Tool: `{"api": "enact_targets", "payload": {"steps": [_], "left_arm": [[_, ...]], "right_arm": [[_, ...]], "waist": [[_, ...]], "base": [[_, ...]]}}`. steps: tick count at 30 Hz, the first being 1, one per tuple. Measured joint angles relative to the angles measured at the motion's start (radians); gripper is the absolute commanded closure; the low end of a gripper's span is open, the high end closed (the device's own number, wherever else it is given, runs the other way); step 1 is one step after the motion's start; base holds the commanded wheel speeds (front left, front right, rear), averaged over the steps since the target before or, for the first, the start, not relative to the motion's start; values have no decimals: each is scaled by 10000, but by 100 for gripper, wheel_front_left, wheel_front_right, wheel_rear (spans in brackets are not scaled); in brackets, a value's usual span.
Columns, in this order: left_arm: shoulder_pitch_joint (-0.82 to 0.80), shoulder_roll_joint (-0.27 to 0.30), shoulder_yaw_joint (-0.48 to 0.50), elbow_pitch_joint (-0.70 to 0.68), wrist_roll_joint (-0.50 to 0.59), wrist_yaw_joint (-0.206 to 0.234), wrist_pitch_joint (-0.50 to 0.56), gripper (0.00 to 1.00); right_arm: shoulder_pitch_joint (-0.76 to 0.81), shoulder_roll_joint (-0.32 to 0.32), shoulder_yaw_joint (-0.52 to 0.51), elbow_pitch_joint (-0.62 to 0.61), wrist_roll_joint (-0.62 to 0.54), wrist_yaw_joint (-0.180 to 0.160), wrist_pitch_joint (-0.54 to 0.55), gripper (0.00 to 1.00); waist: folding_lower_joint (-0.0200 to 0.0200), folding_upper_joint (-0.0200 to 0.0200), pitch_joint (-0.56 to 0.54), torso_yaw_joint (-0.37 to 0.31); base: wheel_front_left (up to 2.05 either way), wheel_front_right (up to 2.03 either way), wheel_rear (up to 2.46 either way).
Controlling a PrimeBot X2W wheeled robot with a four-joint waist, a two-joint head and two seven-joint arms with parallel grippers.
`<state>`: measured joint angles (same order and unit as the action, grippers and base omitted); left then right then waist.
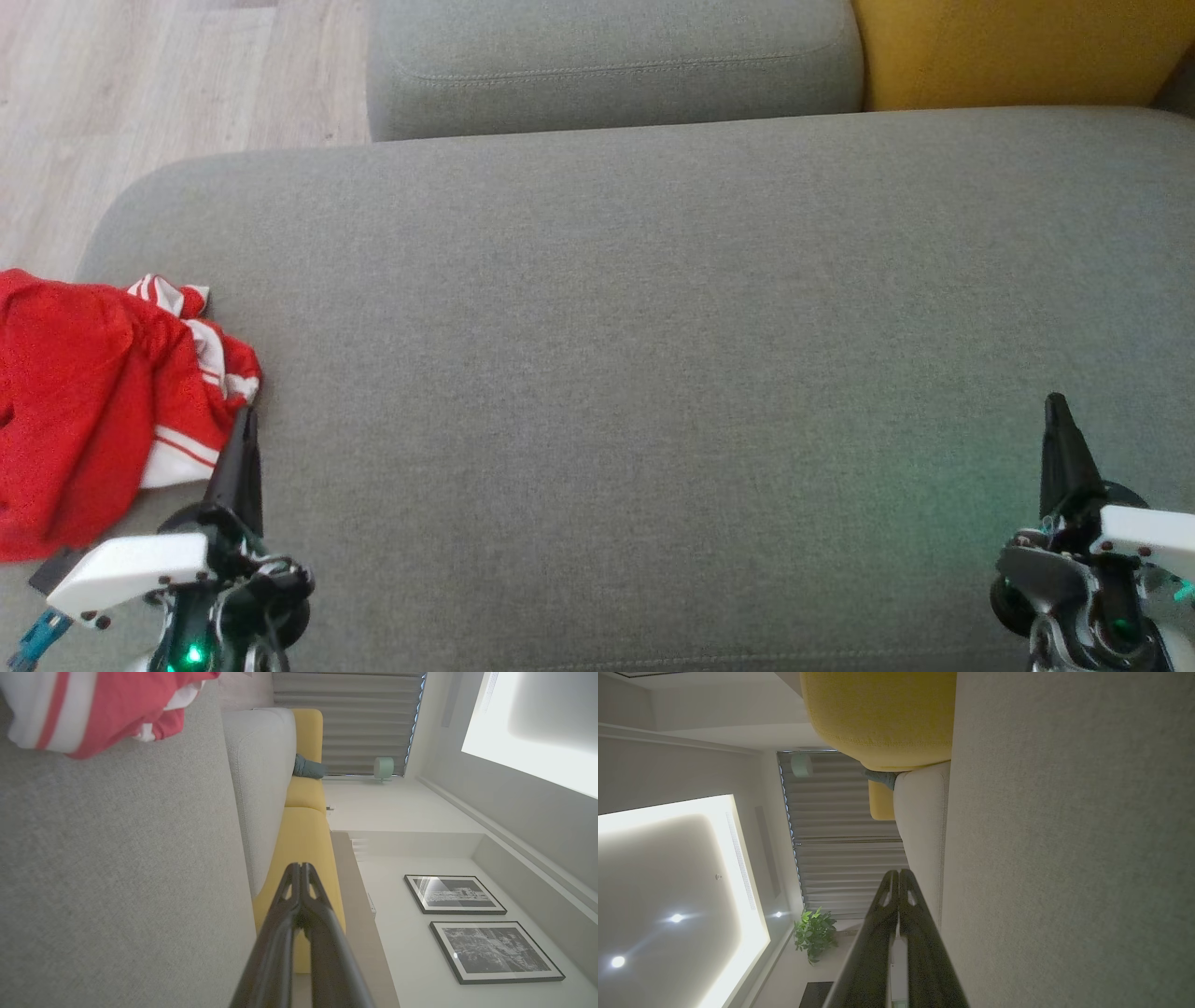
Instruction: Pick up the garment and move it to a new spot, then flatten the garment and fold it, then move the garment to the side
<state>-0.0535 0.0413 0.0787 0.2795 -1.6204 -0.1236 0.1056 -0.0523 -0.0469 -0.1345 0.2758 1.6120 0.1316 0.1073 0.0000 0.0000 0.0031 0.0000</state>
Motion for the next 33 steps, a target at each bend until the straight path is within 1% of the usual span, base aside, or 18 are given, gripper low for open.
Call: {"api": "enact_targets", "payload": {"steps": [17, 18, 23, 33], "left_arm": [[0, 0, 0, 0, 0, 0, 0, 100], [0, 0, 0, 0, 0, 0, 0, 0], [387, -94, -44, 464, -6, 19, -17, 0], [445, -100, -334, 428, 52, 19, -297, 0]], "right_arm": [[0, 0, 0, 0, 0, 0, 0, 100], [0, 0, 0, 0, -2, 0, 0, 0], [322, 33, 36, 407, 0, 0, -13, 0], [413, 31, 297, 278, -284, 0, -244, 0]], "waist": [[0, 0, 0, 0], [0, 0, 0, 0], [0, 0, 0, 0], [0, 0, -18, -3]], "base": [[0, 0, 0], [0, 0, 0], [0, 0, 0], [0, 0, 0]]}}
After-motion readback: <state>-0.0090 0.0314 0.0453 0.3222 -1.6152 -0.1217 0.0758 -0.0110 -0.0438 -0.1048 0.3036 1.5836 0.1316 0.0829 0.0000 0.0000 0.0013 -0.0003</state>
